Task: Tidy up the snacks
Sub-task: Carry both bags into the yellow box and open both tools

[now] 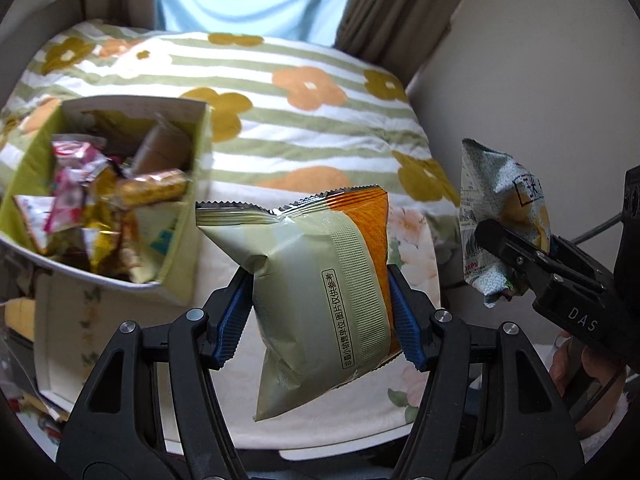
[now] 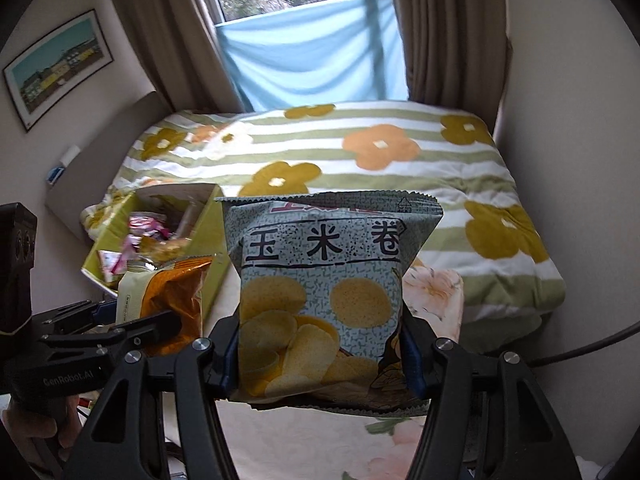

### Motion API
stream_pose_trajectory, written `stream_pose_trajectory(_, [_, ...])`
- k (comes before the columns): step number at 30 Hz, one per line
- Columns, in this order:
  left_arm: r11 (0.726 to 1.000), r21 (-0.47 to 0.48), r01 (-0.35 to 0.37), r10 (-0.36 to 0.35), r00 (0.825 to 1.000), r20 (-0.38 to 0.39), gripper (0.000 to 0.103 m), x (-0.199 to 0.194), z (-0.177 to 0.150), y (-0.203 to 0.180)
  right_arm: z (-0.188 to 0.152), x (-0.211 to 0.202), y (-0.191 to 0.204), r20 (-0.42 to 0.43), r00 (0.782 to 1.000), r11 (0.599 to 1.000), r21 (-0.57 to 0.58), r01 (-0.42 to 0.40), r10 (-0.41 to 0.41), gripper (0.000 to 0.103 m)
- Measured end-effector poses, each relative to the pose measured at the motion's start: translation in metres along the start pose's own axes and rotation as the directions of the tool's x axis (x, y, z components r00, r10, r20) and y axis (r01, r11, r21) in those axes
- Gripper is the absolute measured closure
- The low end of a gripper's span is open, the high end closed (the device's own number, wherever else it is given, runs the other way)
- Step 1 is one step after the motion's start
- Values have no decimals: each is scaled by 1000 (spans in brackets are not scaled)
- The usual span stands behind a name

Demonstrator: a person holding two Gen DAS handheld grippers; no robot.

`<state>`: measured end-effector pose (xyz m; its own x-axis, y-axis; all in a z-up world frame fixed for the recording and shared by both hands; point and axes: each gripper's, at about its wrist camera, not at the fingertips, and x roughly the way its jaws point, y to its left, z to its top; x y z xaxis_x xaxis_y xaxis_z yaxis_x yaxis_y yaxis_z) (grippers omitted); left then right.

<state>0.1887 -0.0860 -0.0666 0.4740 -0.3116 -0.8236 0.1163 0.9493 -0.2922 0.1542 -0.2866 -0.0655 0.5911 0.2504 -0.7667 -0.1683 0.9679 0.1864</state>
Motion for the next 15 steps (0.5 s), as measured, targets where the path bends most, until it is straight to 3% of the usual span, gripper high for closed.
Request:
stream_pose_trajectory(7, [998, -55, -42, 48, 993, 104, 42, -52, 20, 53, 21, -3, 47, 46, 997, 995, -75, -59, 63, 45])
stream_pose_trajectory(15, [992, -106, -71, 86, 985, 149, 42, -77, 58, 125, 60, 22, 109, 69, 989, 985, -120, -122, 131, 45])
